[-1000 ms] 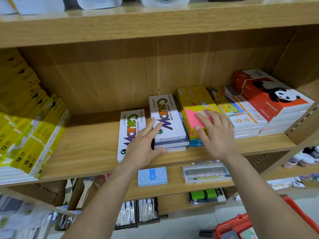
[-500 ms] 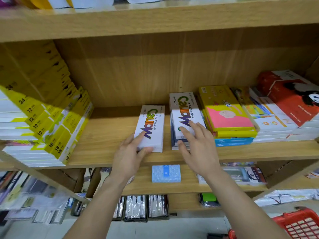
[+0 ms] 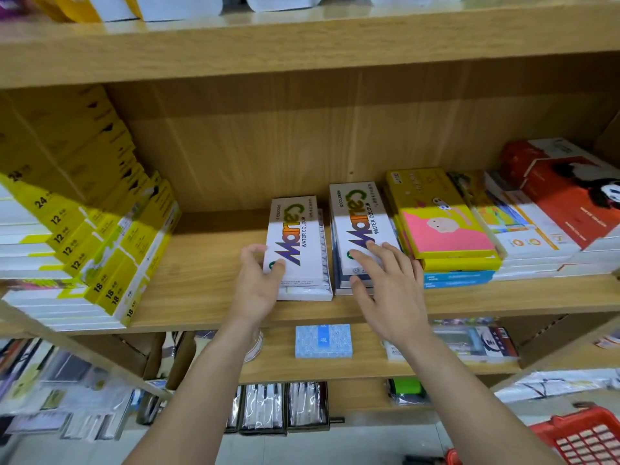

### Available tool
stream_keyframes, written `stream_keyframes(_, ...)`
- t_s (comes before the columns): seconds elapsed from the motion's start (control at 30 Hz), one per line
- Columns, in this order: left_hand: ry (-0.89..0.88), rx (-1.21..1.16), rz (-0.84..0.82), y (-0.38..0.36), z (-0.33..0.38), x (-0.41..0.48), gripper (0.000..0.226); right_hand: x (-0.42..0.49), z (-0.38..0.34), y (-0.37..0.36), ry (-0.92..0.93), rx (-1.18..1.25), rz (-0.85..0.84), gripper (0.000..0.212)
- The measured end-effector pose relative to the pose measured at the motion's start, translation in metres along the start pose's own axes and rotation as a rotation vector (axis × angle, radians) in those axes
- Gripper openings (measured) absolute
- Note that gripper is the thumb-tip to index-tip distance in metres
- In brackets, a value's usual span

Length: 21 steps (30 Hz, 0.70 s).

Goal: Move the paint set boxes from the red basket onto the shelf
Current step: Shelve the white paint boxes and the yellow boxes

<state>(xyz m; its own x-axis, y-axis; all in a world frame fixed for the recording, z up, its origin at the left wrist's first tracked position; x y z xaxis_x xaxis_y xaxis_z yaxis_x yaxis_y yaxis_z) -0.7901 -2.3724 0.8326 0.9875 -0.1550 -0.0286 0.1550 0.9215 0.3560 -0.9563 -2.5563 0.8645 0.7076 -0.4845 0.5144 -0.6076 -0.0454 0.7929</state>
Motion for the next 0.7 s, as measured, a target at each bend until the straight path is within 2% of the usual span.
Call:
stream_keyframes(0.1, 0.072, 0.056, -0.095, -0.005, -0.003, 0.0, 0.067, 0.0, 0.002, -0.001, 0.0, -0.004, -0.003, 0.046)
stream_keyframes(0.17, 0.092, 0.068, -0.153, -0.006, -0.001, -0.003, 0.076, 0.0, 0.001, -0.002, 0.007, -0.007, -0.007, 0.046)
stream_keyframes(0.23, 0.105, 0.052, -0.185, -0.003, 0.0, -0.008, 0.073, -0.001, 0.001, -0.003, 0.014, -0.01, -0.017, 0.046)
stream_keyframes(0.33, 0.101, 0.01, -0.197, 0.005, 0.0, -0.017, 0.048, -0.001, -0.001, -0.001, 0.013, -0.022, -0.02, 0.047)
stream_keyframes(0.4, 0.089, -0.035, -0.198, 0.012, 0.002, -0.023, 0.04, -0.004, -0.009, 0.008, 0.037, -0.001, 0.057, 0.043)
stream_keyframes(0.47, 0.064, -0.062, -0.188, 0.018, 0.002, -0.029, 0.042, -0.014, -0.024, 0.021, 0.098, 0.103, 0.197, 0.036)
stream_keyframes(0.5, 0.05, -0.071, -0.178, 0.021, 0.002, -0.032, 0.042, -0.02, -0.032, 0.023, 0.113, 0.173, 0.209, 0.035)
stream_keyframes(0.63, -0.003, -0.104, -0.148, 0.028, 0.001, -0.042, 0.039, -0.041, -0.055, -0.015, -0.04, 0.399, -0.174, 0.04)
stream_keyframes(0.7, -0.022, -0.107, -0.156, 0.027, 0.001, -0.048, 0.043, -0.043, -0.057, -0.029, -0.139, 0.493, -0.231, 0.041)
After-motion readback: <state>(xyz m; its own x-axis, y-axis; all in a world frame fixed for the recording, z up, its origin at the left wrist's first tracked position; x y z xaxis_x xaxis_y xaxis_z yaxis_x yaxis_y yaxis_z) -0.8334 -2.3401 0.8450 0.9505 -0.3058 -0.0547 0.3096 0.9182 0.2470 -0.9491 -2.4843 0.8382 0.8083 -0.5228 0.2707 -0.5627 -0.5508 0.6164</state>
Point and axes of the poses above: each hand's wrist, its own x-axis towards the middle knuckle, its own y-axis out of the back of the hand, z = x × y, the point moved 8 cm from there along x, towards the middle knuckle, and after that the axes turned 11 degrees about z, right-handed, at the moved point
